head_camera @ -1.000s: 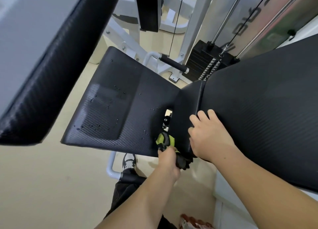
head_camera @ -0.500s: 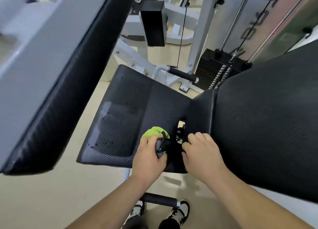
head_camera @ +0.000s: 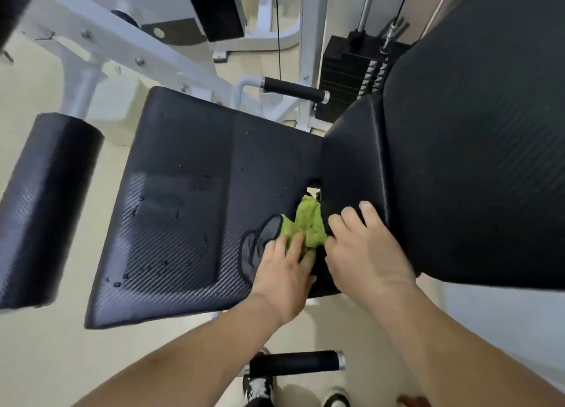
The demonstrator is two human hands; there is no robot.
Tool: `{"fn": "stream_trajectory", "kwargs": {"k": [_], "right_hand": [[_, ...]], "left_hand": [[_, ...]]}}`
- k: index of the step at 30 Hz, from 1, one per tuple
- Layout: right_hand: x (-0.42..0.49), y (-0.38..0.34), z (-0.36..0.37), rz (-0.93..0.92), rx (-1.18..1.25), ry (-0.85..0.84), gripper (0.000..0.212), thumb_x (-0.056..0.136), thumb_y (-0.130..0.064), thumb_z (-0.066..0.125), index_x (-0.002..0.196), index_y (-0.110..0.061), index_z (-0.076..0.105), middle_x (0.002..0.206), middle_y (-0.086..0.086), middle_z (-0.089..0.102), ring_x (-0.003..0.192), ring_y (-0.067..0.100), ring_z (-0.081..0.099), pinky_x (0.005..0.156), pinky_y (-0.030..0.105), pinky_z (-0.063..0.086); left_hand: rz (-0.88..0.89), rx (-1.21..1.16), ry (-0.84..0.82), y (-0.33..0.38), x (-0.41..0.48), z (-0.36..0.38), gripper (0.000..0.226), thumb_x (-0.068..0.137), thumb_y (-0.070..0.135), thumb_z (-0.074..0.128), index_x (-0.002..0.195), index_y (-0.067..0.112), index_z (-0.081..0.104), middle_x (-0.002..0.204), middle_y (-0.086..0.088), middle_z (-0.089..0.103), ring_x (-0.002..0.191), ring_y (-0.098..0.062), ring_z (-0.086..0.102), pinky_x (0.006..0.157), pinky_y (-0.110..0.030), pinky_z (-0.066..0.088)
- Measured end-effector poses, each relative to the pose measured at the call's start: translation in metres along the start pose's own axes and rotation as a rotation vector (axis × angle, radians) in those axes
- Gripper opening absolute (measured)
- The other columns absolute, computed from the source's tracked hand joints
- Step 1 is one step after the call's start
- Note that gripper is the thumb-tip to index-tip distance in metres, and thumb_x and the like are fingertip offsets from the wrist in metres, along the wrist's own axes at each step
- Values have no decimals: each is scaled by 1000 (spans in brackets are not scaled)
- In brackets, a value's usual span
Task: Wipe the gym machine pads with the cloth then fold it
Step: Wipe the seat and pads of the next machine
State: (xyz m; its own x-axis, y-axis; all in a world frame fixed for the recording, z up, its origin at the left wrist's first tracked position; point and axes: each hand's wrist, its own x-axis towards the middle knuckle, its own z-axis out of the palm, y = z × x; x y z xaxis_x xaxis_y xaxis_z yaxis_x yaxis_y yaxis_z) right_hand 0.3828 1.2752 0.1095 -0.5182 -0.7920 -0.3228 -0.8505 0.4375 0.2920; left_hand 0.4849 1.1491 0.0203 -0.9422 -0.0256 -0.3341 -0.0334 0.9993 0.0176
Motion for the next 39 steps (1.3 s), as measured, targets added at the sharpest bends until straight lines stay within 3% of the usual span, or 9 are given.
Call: {"fn": "stream_trajectory", "kwargs": {"k": [6,9,12,16,21,27,32,35,39], "right_hand": [[-1,0,5,8,-26,-24,19,86,-38,66,84,-21,74,98,7,55,103,36,49,112,60,24],[-3,-4,2,6,-16,-41,19,87,-38,64,84,-23,75,100,6,55,103,36,47,113,60,23],[-5,-5,-2,-7,12,-43,21,88,-39,65,81,-23,77,100,7,58,101,35,48,111,60,26],[-6,-4,-1,-32,-9,28,23,96,-32,51,97,-23,72,108,7,52,106,35,41,111,58,21],[-5,-1,4,-43,-50,75,26,96,-21,41,109,-19,64,109,7,47,108,34,39,110,56,23],[-4,-4,11,-42,-46,77,21,95,-33,51,94,-22,69,97,4,44,99,33,40,104,53,28],[-10,-1,7,-51,-77,52,42,102,-52,39,113,-24,69,103,2,40,106,31,38,107,51,26],[-7,-7,-2,-59,-45,49,48,101,-59,39,118,-25,69,113,2,48,110,31,39,109,51,25],[-1,-14,-4,-60,-20,72,48,99,-60,44,117,-25,72,116,4,53,112,33,41,110,55,22]], "left_hand": [[98,49,90,-32,1,8,73,96,43,54,160,32,23,136,-6,47,109,-32,46,87,-43,38],[-115,73,191,-77,-26,0,80,86,38,63,159,26,33,125,-6,60,100,-32,53,82,-45,45],[-443,35,241,-96,-56,-2,53,83,49,64,134,37,60,131,-9,59,109,-36,51,93,-49,39],[-758,-104,235,-27,-31,5,33,91,53,54,118,34,55,118,-7,50,106,-32,44,86,-49,34],[-396,-60,220,65,-3,47,32,94,45,56,117,23,58,106,-9,54,92,-31,47,76,-46,32],[-164,39,252,-7,-33,38,36,87,39,63,122,29,57,115,-9,54,97,-34,49,77,-45,33],[-607,49,383,-118,-106,7,70,85,34,69,151,39,46,126,-13,55,100,-37,50,81,-48,39],[-989,-72,437,-126,-120,10,63,91,35,65,150,46,45,130,-14,51,107,-37,46,86,-52,37],[-967,-97,349,-53,-84,22,53,93,45,57,144,44,46,125,-12,52,103,-34,45,79,-46,35]]}}
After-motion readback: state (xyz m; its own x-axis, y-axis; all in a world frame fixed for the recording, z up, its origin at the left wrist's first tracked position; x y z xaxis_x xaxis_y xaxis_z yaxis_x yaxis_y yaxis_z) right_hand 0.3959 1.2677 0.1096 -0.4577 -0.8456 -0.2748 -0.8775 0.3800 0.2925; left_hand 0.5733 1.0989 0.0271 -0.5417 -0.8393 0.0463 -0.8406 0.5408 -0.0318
